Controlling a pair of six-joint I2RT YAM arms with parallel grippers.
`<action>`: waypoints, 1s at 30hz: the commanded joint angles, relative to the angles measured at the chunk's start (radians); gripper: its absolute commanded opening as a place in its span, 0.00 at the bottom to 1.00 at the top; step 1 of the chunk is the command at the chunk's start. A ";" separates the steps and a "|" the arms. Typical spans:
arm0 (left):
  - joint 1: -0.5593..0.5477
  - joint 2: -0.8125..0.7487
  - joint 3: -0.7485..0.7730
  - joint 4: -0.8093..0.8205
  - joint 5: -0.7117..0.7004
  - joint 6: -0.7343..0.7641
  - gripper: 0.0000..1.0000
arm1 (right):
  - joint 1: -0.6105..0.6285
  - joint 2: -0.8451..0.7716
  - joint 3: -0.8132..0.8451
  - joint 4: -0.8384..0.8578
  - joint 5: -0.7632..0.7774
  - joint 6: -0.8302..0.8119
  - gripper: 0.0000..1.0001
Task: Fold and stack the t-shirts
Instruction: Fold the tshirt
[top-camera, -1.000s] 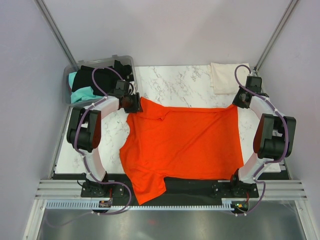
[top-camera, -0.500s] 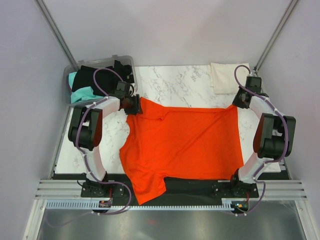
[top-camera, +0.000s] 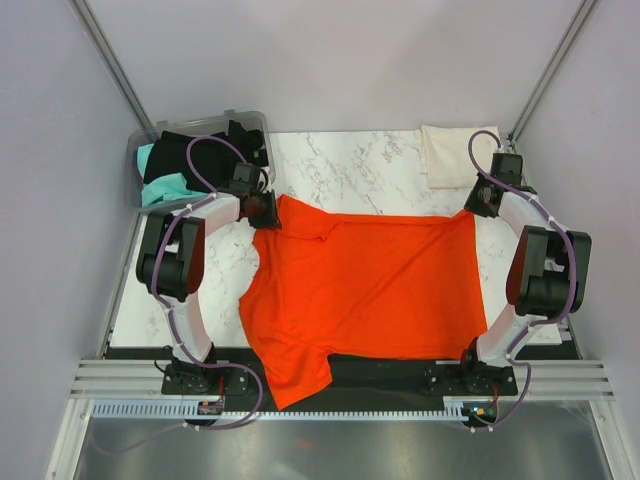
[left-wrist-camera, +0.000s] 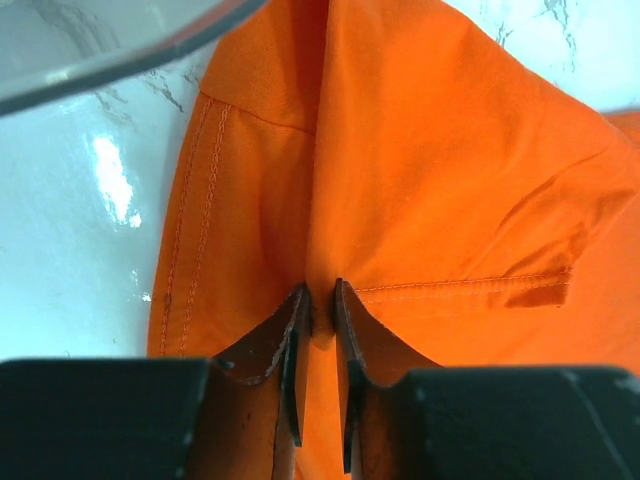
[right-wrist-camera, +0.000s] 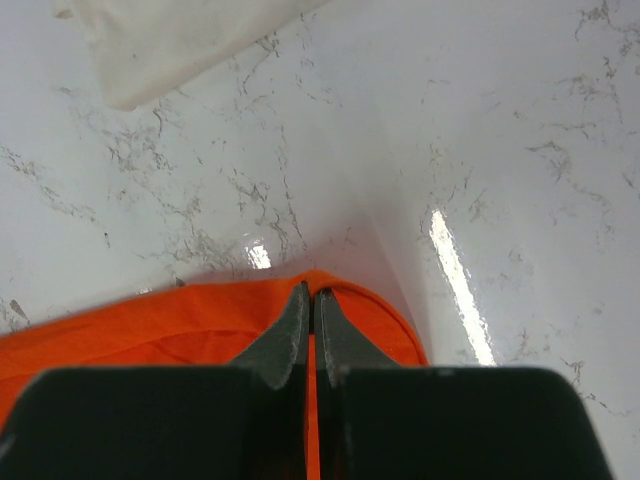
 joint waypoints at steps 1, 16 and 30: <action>0.003 -0.049 0.027 -0.003 -0.011 0.017 0.22 | 0.001 0.015 0.030 0.011 -0.015 -0.014 0.00; 0.003 -0.079 0.028 -0.014 -0.009 0.004 0.22 | 0.001 0.018 0.025 0.017 -0.019 -0.013 0.00; 0.005 -0.097 0.062 -0.064 0.049 -0.059 0.02 | 0.000 0.023 0.033 0.014 -0.004 -0.002 0.00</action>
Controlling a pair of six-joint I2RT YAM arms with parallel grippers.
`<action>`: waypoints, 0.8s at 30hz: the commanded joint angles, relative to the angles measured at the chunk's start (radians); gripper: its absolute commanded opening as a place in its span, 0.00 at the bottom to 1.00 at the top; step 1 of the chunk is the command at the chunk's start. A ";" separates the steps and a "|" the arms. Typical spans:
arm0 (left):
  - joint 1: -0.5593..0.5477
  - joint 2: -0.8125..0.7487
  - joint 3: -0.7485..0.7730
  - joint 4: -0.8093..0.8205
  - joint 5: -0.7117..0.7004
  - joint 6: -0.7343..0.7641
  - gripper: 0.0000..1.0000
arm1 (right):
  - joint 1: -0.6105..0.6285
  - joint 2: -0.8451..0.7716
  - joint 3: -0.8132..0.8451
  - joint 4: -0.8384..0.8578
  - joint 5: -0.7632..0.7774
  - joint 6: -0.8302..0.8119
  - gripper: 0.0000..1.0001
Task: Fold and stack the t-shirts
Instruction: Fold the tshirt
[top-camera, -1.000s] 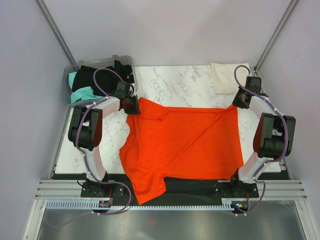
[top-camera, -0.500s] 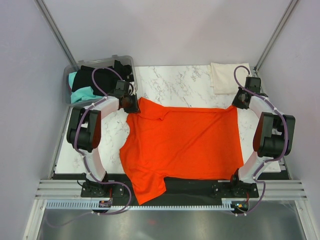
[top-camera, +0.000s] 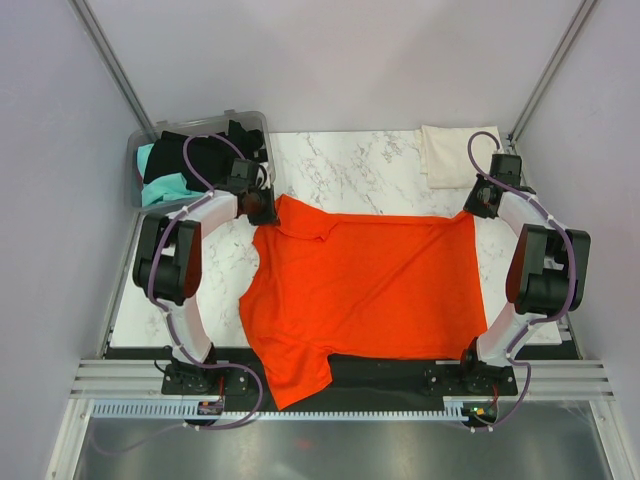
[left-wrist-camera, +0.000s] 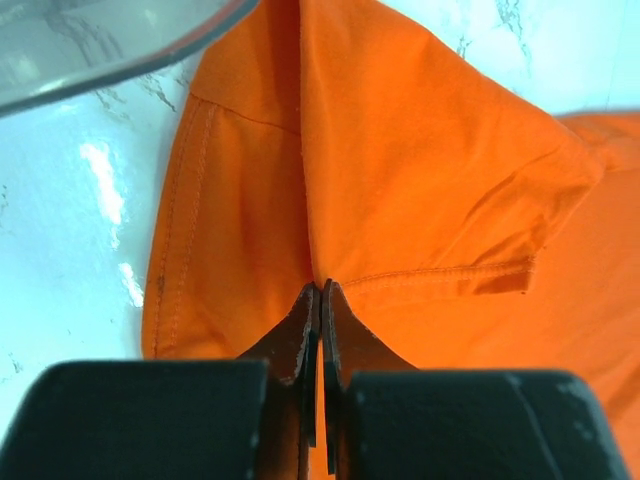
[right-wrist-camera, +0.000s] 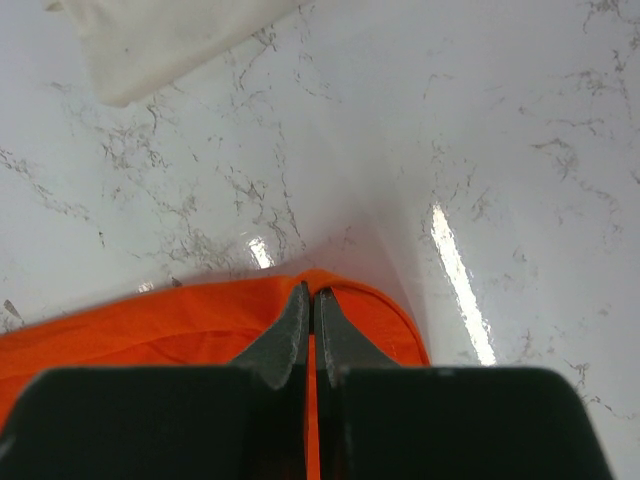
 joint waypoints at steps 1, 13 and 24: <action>0.005 -0.077 0.053 -0.046 0.054 -0.057 0.02 | 0.000 0.013 0.036 0.015 0.004 0.001 0.00; 0.006 -0.453 -0.077 -0.197 0.189 -0.178 0.02 | 0.000 -0.036 0.040 -0.064 0.048 0.063 0.00; 0.015 -0.660 -0.235 -0.286 0.215 -0.189 0.02 | 0.001 -0.206 -0.058 -0.188 0.094 0.071 0.00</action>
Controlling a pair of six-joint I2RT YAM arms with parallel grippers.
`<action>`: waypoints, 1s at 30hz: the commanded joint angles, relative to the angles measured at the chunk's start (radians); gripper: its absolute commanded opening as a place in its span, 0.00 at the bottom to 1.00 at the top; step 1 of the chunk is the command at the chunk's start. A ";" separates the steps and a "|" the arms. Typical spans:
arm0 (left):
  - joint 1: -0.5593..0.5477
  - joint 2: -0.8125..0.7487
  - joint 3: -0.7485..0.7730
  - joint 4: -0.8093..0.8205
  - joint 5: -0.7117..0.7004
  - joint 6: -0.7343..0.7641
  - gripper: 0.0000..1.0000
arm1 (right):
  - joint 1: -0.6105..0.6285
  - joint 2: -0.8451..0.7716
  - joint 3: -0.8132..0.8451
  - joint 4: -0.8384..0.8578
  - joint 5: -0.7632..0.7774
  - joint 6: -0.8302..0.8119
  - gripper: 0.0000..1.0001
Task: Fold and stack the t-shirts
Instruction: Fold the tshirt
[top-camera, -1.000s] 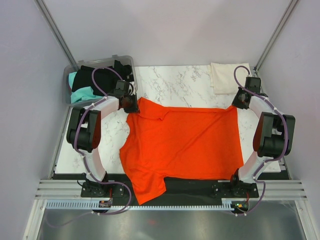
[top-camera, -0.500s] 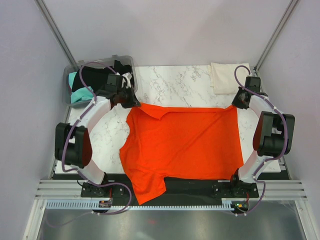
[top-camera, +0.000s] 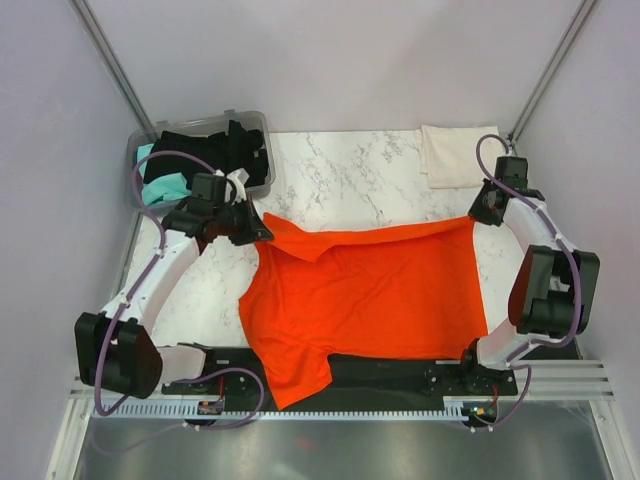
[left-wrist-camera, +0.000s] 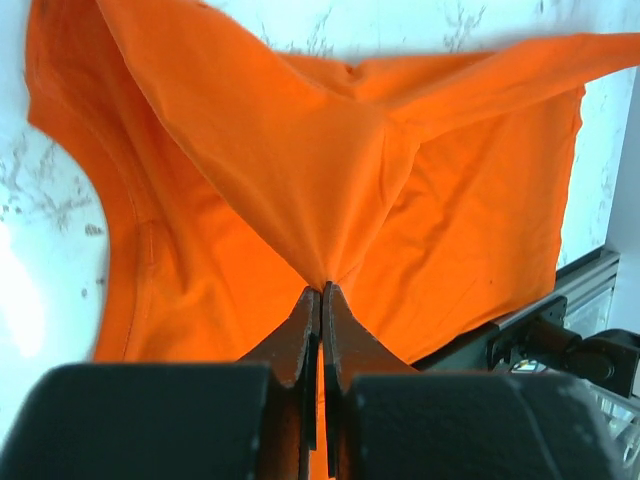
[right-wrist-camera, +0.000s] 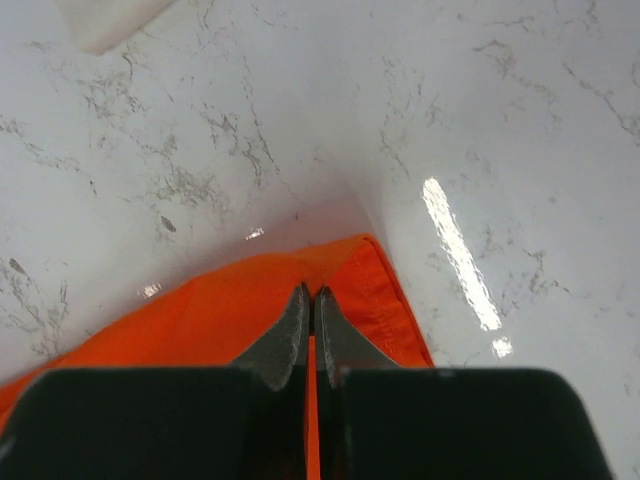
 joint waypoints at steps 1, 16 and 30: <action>0.007 -0.068 -0.036 -0.034 0.046 -0.038 0.02 | 0.001 -0.091 -0.034 -0.070 0.067 0.012 0.00; 0.007 -0.166 -0.201 -0.106 -0.069 -0.056 0.02 | 0.001 -0.214 -0.205 -0.175 0.088 0.022 0.00; 0.009 -0.059 -0.244 -0.066 -0.119 -0.047 0.02 | 0.000 -0.200 -0.266 -0.170 0.128 0.011 0.00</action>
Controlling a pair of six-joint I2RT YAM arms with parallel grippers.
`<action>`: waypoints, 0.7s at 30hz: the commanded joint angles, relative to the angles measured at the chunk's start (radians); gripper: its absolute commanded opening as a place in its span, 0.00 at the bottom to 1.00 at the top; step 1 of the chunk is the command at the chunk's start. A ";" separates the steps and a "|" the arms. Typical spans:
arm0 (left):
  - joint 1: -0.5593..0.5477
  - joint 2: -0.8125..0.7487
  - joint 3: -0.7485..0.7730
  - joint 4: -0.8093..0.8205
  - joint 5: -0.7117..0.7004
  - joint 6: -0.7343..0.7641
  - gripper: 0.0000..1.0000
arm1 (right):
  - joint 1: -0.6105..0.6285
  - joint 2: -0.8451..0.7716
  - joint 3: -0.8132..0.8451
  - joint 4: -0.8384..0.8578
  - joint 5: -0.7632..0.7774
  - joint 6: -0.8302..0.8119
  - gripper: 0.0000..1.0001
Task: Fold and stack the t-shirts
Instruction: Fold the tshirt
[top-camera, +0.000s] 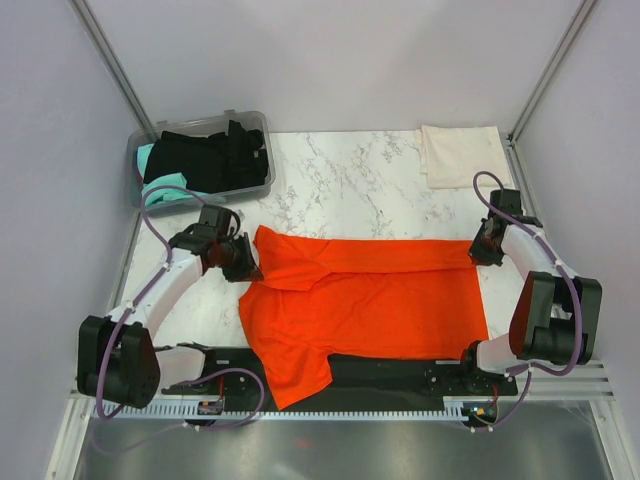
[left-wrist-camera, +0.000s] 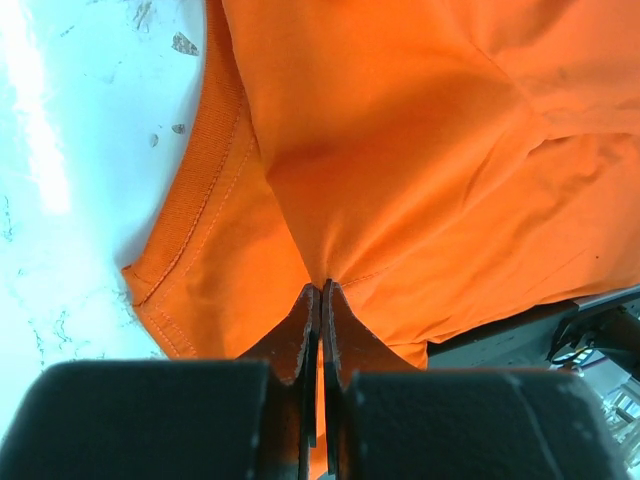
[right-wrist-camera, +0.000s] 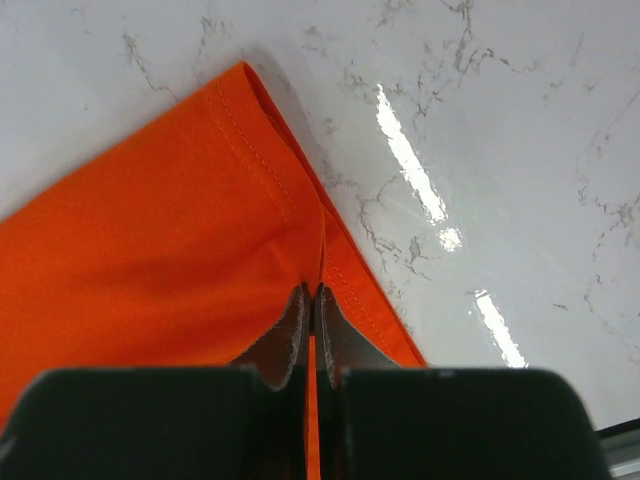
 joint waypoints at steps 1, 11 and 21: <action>0.005 0.006 -0.007 0.035 -0.015 -0.016 0.02 | 0.001 -0.012 -0.014 0.003 0.031 -0.005 0.00; 0.005 0.040 -0.012 0.046 -0.009 0.012 0.02 | 0.000 -0.014 -0.048 0.007 0.054 0.008 0.00; 0.008 -0.015 -0.006 0.035 -0.039 0.050 0.37 | 0.001 -0.022 -0.023 -0.025 0.068 -0.003 0.40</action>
